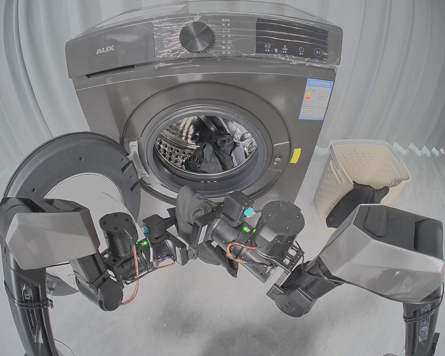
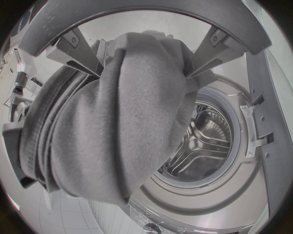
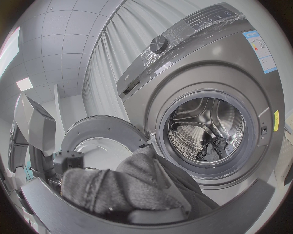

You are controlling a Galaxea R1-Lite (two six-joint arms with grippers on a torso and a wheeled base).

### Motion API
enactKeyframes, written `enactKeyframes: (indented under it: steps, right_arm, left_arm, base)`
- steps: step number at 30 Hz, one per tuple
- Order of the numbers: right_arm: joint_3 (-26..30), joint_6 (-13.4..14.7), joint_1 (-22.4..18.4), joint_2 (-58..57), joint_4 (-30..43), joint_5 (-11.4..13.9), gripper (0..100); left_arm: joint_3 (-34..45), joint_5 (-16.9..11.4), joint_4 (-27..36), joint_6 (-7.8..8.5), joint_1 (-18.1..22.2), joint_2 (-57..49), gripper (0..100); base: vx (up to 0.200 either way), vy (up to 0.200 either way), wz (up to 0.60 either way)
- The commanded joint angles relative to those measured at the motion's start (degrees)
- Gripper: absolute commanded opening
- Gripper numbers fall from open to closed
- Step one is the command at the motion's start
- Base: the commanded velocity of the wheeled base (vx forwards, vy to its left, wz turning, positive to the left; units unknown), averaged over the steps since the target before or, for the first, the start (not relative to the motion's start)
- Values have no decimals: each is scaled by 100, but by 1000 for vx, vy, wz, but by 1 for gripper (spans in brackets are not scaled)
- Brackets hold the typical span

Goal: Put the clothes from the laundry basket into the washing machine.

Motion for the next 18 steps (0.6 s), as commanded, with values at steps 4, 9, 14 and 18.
enactKeyframes:
  steps: [4,9,14,18]
  right_arm:
    - [26,54,89,-58,-13,-17,0]
    - [26,63,63,-75,-13,-26,0]
    - [184,63,-43,-128,-13,-35,0]
    - [685,63,-227,-321,5,-35,0]
  left_arm:
    - [-409,274,-3,-19,8,419,100]
    - [-629,520,-3,-71,60,533,100]
    - [-637,573,-12,-168,131,515,0]
    - [-655,678,-21,-203,236,454,0]
  base:
    - [0,0,0]
    - [0,0,0]
    - [0,0,0]
    - [0,0,0]
